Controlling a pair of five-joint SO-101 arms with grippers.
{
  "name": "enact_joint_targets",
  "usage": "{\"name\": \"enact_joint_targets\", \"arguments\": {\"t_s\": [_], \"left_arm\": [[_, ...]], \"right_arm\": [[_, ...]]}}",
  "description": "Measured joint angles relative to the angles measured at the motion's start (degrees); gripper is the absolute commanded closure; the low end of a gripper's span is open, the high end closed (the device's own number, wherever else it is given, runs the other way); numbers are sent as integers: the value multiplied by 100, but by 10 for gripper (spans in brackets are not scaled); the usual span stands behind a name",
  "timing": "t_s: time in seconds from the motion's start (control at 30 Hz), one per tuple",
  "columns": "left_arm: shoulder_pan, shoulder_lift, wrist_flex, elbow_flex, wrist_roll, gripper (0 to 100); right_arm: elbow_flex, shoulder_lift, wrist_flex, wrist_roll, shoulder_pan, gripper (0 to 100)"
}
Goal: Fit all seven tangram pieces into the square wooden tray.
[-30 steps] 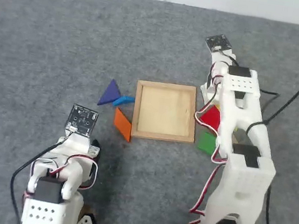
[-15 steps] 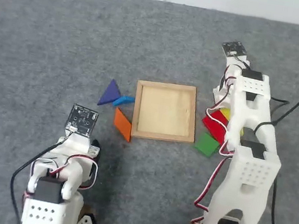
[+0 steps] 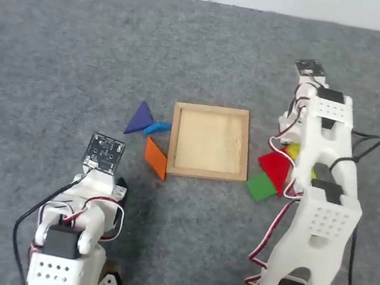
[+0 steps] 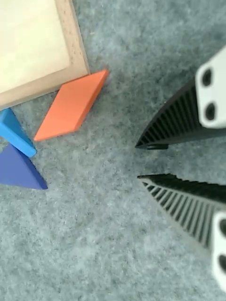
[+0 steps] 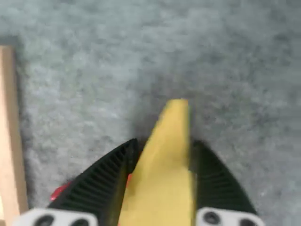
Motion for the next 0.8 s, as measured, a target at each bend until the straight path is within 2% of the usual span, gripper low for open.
{"name": "enact_joint_targets", "arguments": {"t_s": [0.37, 0.53, 0.63, 0.8], "left_arm": [[0, 0, 0, 0, 0, 916], [0, 0, 9, 0, 0, 916], [0, 0, 9, 0, 0, 916], [0, 0, 9, 0, 0, 916]], "right_arm": [[-35, 0, 18, -132, 141, 991], [-431, -484, 677, -369, 141, 991], [-818, -791, 1284, -677, -132, 991], [-1248, -862, 2154, -1354, -1196, 991]]}}
